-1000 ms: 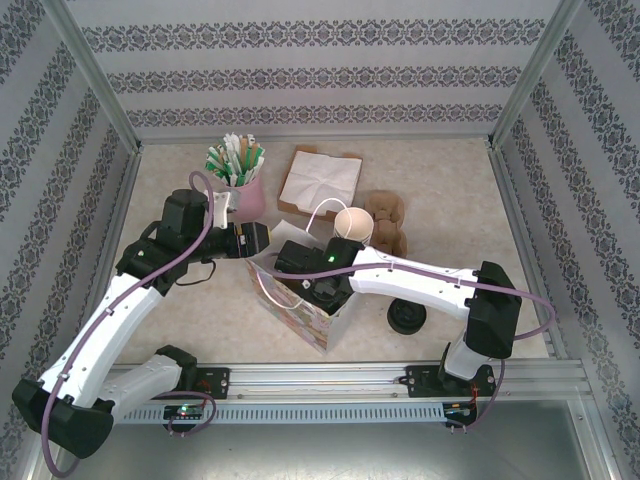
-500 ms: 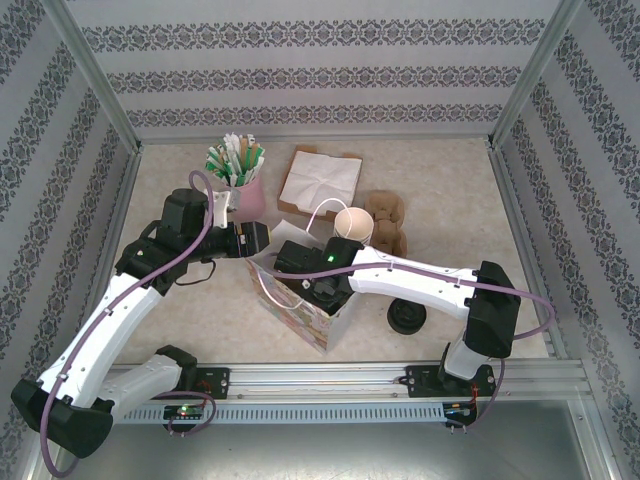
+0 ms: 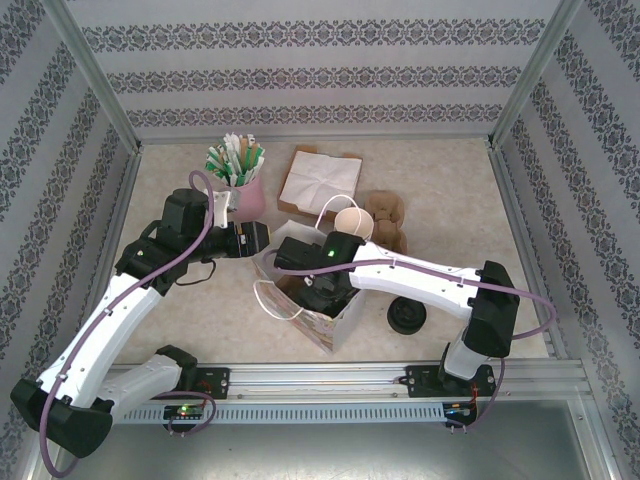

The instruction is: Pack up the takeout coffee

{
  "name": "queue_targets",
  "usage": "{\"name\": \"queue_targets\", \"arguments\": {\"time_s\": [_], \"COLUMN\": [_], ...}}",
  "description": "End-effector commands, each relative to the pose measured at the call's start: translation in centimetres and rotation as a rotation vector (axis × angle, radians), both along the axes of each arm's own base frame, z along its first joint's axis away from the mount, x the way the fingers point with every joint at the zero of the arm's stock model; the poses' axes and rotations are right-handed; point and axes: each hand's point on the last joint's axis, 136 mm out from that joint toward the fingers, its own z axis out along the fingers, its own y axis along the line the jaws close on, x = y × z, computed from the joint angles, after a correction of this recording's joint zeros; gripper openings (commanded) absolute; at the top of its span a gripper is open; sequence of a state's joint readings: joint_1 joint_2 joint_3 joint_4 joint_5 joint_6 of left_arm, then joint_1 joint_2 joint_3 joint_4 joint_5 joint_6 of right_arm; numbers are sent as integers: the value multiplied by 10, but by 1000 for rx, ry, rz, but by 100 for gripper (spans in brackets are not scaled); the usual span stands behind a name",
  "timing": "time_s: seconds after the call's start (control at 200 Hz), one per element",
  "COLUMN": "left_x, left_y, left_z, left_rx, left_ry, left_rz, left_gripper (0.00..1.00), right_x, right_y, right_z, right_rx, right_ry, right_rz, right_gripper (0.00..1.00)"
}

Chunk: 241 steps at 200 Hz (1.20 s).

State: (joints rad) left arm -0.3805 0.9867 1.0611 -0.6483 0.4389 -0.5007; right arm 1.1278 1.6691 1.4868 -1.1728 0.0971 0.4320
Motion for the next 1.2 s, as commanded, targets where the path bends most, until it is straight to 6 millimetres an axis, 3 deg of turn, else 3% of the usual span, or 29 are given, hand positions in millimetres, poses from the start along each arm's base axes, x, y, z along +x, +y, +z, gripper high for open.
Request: {"name": "queue_targets", "arguments": {"time_s": [0.0,0.175,0.36,0.654,0.984,1.199], "left_x": [-3,-2,0,2,4,7], "left_y": [-1,0,-1,0,7,14], "left_z": [8,7,7,7,19,30], "left_rx": [20,25,29,38,55,69], "left_ry": [-22,-17,-11,-9,-42,-73], "left_rz": [-15,-11,-10,0,34,76], "left_gripper": [66,66,66,65,65,65], "right_x": [6,8,9,12,15,17], "right_y": [-6,-3,-5,-5,-7,-6], "right_z": [16,25,41,66,117,159], "right_rx": [-2,27,46,101,203,342], "right_ry": [-40,-55,-71,-96,-166,-238], "right_rz": [-21,-30,-36,-51,-58,-51], "right_gripper": [87,89,98,98,98,92]}}
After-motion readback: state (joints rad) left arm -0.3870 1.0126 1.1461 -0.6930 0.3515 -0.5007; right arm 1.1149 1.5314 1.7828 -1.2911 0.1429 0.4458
